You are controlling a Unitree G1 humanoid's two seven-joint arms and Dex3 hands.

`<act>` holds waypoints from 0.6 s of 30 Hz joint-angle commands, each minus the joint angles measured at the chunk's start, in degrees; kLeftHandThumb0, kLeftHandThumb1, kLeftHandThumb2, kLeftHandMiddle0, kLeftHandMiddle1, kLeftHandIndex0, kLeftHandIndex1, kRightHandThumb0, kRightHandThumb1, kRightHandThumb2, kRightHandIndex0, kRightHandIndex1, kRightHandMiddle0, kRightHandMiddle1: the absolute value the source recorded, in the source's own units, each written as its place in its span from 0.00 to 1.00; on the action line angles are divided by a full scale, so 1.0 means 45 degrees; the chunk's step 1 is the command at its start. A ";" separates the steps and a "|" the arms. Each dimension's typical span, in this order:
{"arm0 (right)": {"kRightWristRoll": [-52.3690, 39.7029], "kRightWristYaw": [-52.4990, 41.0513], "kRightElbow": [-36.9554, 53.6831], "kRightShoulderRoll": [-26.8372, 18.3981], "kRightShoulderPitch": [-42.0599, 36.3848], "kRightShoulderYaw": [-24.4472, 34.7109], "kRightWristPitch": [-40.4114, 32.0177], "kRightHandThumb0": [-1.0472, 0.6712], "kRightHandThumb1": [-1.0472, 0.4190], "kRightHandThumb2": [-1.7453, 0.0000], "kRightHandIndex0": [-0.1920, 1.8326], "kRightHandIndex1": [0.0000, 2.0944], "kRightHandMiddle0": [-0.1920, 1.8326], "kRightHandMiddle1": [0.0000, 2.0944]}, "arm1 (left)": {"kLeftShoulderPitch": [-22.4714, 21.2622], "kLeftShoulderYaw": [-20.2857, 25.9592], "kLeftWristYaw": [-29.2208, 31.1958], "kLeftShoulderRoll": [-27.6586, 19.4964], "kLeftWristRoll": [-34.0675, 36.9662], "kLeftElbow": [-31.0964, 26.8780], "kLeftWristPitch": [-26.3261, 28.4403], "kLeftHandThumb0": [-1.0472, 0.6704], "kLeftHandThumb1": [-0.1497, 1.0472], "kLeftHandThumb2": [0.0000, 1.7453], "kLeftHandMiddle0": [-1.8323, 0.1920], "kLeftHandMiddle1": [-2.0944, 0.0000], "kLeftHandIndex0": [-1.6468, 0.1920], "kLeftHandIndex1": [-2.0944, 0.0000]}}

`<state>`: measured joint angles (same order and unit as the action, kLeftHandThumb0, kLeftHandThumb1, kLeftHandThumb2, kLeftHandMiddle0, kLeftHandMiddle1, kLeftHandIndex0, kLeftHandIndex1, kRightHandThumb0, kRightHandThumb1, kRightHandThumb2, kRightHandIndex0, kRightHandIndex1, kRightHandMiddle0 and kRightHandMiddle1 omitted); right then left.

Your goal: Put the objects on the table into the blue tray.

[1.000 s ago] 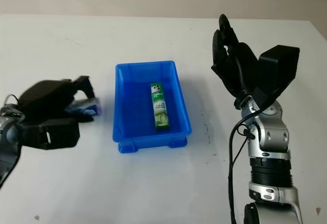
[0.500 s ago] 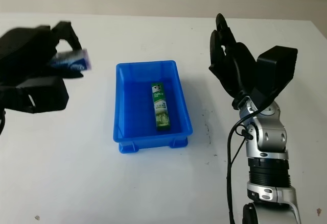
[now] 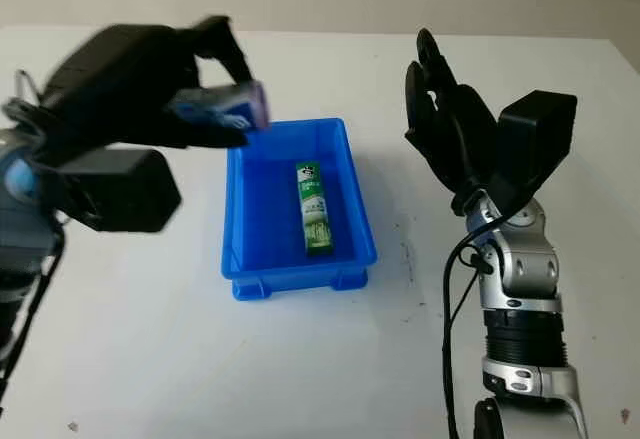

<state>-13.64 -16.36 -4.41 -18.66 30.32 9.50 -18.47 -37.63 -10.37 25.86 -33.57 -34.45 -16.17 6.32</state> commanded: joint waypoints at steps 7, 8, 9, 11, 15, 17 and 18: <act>-0.0049 0.0043 0.0125 0.0139 -0.0050 0.0000 0.0050 0.20 0.00 0.60 0.00 0.00 0.00 0.00 | 0.0176 -0.0910 0.0164 0.0162 -0.0818 0.0008 -0.0962 0.37 1.00 0.10 0.52 0.00 0.76 0.19; -0.0065 0.0018 0.0119 0.0140 -0.0060 0.0009 0.0063 0.20 0.00 0.60 0.00 0.00 0.00 0.00 | 0.0239 -0.0970 0.0203 0.0192 -0.0852 0.0111 -0.1018 0.37 1.00 0.10 0.53 0.00 0.76 0.25; -0.0095 0.0000 0.0124 0.0154 -0.0072 0.0029 0.0069 0.20 0.00 0.60 0.00 0.00 0.00 0.00 | 0.0302 -0.1005 0.0318 0.0219 -0.0793 0.0190 -0.1007 0.37 1.00 0.10 0.54 0.00 0.75 0.30; -0.0121 -0.0009 0.0133 0.0156 -0.0099 0.0050 0.0069 0.21 0.00 0.59 0.00 0.00 0.00 0.00 | 0.0451 -0.1040 0.0368 0.0310 -0.0615 0.0409 -0.1072 0.38 1.00 0.09 0.50 0.00 0.73 0.35; -0.0095 0.0050 0.0180 0.0136 -0.0153 0.0059 0.0070 0.21 0.00 0.60 0.00 0.00 0.00 0.00 | 0.0563 -0.1290 0.0537 0.0229 -0.0894 0.0724 -0.1317 0.37 1.00 0.08 0.51 0.00 0.74 0.28; -0.0099 0.0047 0.0169 0.0127 -0.0160 0.0068 0.0106 0.21 0.00 0.60 0.00 0.00 0.00 0.00 | 0.0581 -0.1350 0.0514 0.0183 -0.0967 0.0906 -0.1582 0.37 1.00 0.09 0.53 0.00 0.76 0.23; -0.0104 0.0054 0.0169 0.0124 -0.0156 0.0074 0.0103 0.21 0.00 0.60 0.00 0.00 0.00 0.00 | 0.0574 -0.1372 0.0550 0.0175 -0.1001 0.0989 -0.1657 0.37 1.00 0.10 0.53 0.00 0.76 0.19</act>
<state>-13.92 -16.18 -4.40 -18.28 29.93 9.48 -18.44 -35.19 -16.24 28.19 -32.56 -38.87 -11.71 -0.58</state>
